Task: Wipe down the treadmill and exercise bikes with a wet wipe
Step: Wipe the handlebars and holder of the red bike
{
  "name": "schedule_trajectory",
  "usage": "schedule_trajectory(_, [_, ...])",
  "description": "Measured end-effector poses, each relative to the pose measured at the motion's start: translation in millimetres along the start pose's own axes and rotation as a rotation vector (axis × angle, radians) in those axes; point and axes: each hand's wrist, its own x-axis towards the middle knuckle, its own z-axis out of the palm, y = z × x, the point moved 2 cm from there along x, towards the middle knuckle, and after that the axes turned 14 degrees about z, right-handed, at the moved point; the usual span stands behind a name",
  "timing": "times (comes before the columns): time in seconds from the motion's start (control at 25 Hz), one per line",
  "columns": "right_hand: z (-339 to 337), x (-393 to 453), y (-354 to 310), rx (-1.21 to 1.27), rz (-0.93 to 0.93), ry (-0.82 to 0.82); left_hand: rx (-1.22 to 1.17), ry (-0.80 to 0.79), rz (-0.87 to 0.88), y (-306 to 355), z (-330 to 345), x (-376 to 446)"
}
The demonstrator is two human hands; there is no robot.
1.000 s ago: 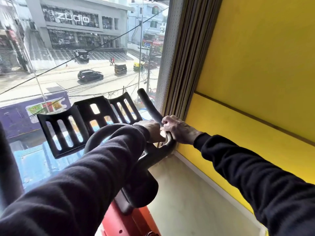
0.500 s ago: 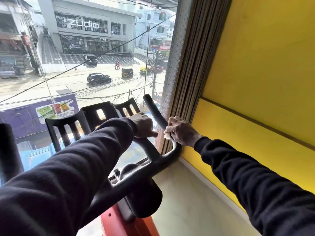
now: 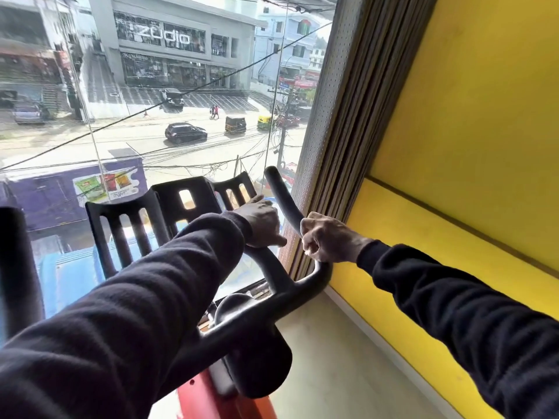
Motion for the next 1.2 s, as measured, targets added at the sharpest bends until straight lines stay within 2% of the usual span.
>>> schedule_trajectory(0.08, [-8, 15, -1, 0.053, 0.041, 0.073, -0.01, -0.026, -0.015, 0, 1, 1])
schedule_trajectory(0.2, [0, 33, -12, 0.169, 0.204, 0.238, 0.0, -0.002, -0.025, 1, -1, 0])
schedule_trajectory(0.24, [6, 31, -12, 0.158, 0.183, 0.265, 0.011, 0.011, -0.047, 2, -1, -2])
schedule_trajectory(0.4, [4, 19, 2, 0.08, -0.016, 0.259, -0.008, -0.003, -0.143, -3, -3, -4])
schedule_trajectory(0.44, [0, 26, 3, 0.083, 0.006, 0.286, -0.019, -0.018, -0.146, -3, -3, -3])
schedule_trajectory(0.56, [1, 40, -3, 0.262, 0.221, 0.304, -0.02, -0.015, -0.138, 1, -4, -2])
schedule_trajectory(0.76, [2, 42, -1, 0.094, 0.038, 0.111, -0.027, -0.02, -0.17, -2, -2, 0])
schedule_trajectory(0.88, [-6, 70, -11, 0.124, 0.183, 0.228, -0.029, -0.026, -0.164, -2, 0, 1])
schedule_trajectory(0.96, [-2, 69, -12, 0.072, 0.126, 0.239, -0.031, -0.011, -0.159, -3, 0, 1])
schedule_trajectory(1.08, [0, 58, 1, 0.001, -0.042, 0.102, -0.043, -0.004, -0.162, -6, 2, 1])
schedule_trajectory(1.12, [-3, 63, 0, -0.004, -0.026, 0.106, -0.044, -0.008, -0.16, -5, 1, 1])
schedule_trajectory(1.2, [-7, 80, -4, 0.06, 0.086, 0.237, -0.052, -0.014, -0.155, -5, 1, 1])
